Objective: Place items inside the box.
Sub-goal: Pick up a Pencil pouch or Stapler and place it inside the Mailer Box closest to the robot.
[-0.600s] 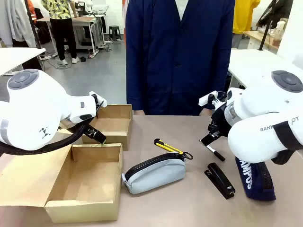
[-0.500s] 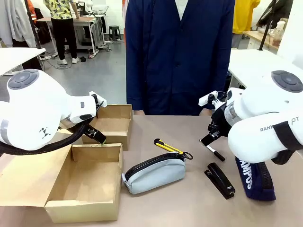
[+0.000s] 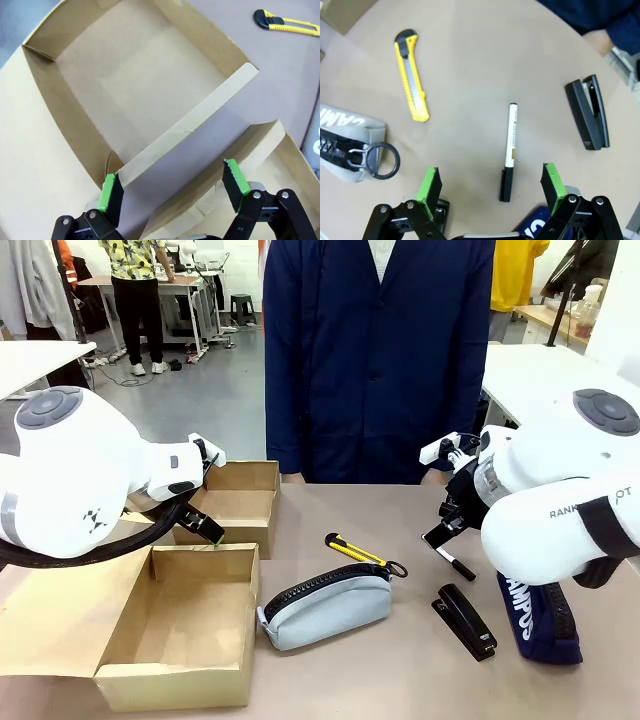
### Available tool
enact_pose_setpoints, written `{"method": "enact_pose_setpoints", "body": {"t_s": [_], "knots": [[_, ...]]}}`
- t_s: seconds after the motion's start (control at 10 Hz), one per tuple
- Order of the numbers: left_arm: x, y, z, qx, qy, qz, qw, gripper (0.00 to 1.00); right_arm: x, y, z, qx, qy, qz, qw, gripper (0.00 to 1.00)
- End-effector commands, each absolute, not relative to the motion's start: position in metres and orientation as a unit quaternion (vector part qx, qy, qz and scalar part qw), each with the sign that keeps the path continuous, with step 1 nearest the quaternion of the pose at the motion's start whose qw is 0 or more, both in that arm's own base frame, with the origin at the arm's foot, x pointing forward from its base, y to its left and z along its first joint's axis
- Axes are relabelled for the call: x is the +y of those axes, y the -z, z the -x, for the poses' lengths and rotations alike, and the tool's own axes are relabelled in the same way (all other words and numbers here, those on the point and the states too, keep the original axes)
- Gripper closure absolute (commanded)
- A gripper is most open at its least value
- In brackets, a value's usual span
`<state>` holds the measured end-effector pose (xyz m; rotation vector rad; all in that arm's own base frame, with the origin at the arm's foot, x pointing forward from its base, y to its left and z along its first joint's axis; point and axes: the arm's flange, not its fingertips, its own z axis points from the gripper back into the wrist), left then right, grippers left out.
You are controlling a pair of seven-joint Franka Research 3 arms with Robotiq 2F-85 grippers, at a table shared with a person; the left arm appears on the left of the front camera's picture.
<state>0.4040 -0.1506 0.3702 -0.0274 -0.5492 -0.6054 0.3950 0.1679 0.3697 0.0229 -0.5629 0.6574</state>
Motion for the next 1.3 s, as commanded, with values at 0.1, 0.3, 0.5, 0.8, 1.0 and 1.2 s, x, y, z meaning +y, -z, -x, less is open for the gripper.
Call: {"method": "enact_pose_setpoints", "body": {"t_s": [0.1, 0.3, 0.5, 0.8, 1.0, 1.2], "knots": [[-0.151, -0.370, -0.404, -0.267, 0.294, 0.013, 0.918, 0.00, 0.168, -0.370, -0.395, -0.273, -0.318, -0.011, 0.908, 0.00], [-0.151, -0.370, -0.404, -0.267, 0.294, 0.013, 0.918, 0.00, 0.168, -0.370, -0.395, -0.273, -0.318, -0.011, 0.908, 0.00], [-0.151, -0.370, -0.404, -0.267, 0.294, 0.013, 0.918, 0.00, 0.168, -0.370, -0.395, -0.273, -0.318, -0.011, 0.908, 0.00], [-0.151, -0.370, -0.404, -0.267, 0.294, 0.013, 0.918, 0.00, 0.168, -0.370, -0.395, -0.273, -0.318, -0.011, 0.908, 0.00], [-0.151, -0.370, -0.404, -0.267, 0.294, 0.013, 0.918, 0.00, 0.164, -0.377, -0.393, -0.252, -0.330, -0.025, 0.909, 0.00], [-0.127, -0.449, -0.376, -0.278, 0.281, 0.099, 0.913, 0.00, 0.120, -0.452, -0.374, -0.205, -0.247, -0.103, 0.941, 0.00]]}}
